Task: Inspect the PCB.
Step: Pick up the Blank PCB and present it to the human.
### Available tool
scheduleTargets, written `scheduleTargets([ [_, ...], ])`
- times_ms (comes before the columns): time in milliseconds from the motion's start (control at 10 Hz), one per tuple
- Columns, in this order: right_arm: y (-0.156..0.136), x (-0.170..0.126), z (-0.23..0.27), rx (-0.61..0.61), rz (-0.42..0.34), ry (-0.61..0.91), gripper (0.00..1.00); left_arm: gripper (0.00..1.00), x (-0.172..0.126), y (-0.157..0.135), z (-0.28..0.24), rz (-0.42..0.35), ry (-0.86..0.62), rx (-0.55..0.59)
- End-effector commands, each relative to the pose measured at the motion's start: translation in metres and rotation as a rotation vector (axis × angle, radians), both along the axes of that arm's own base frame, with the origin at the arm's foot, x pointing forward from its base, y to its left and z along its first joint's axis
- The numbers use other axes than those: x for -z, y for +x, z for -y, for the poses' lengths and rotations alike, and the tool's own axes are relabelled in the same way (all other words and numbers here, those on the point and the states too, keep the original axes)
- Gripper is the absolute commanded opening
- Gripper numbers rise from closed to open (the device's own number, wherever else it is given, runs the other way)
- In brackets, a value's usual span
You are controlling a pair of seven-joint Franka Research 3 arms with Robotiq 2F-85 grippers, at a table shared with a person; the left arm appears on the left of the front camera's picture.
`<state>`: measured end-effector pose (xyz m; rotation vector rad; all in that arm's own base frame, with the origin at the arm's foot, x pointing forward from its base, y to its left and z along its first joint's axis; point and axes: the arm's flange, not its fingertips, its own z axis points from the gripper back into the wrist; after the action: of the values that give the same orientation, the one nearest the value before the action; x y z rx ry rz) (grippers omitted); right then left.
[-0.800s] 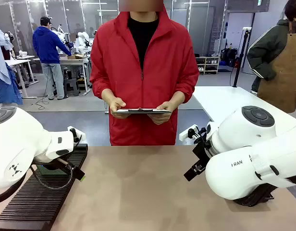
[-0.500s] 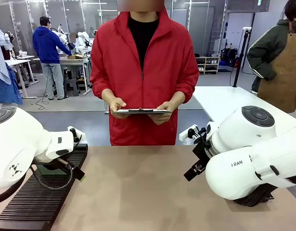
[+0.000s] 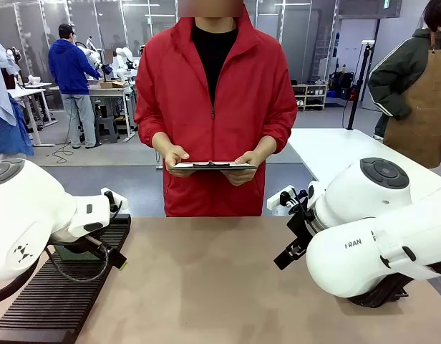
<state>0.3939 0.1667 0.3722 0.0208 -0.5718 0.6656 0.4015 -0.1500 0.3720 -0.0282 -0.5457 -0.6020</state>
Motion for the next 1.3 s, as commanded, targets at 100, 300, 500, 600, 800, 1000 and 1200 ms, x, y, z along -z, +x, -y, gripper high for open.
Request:
scheduleTargets([
  [100, 0.0, 0.0, 0.0, 0.001, -0.001, 0.001, 1.0, 1.0, 0.0, 0.0, 0.0, 0.0, 0.0, 0.0],
  [300, 0.0, 0.0, 0.0, 0.0, 0.0, 0.0, 1.0, 1.0, -0.022, 0.003, 0.0, 0.002, -0.029, 0.041],
  [500, -0.001, -0.04, 0.012, -0.017, -0.094, 0.047, 1.0, 1.0, -0.061, 0.003, -0.015, -0.065, -0.089, 0.076],
  [600, -0.001, -0.051, 0.019, -0.029, -0.132, 0.094, 1.0, 1.0, -0.069, 0.005, -0.022, -0.104, -0.109, 0.088],
  [800, -0.004, -0.077, 0.049, -0.079, -0.296, 0.267, 1.0, 1.0, -0.087, 0.004, -0.051, -0.227, -0.266, 0.171],
  [1000, -0.015, -0.105, 0.102, -0.088, -0.411, 0.473, 1.0, 1.0, -0.107, -0.011, -0.087, -0.304, -0.438, 0.246],
  [1200, -0.031, -0.112, 0.159, -0.095, -0.48, 0.709, 1.0, 1.0, -0.114, -0.03, -0.134, -0.325, -0.671, 0.241],
])
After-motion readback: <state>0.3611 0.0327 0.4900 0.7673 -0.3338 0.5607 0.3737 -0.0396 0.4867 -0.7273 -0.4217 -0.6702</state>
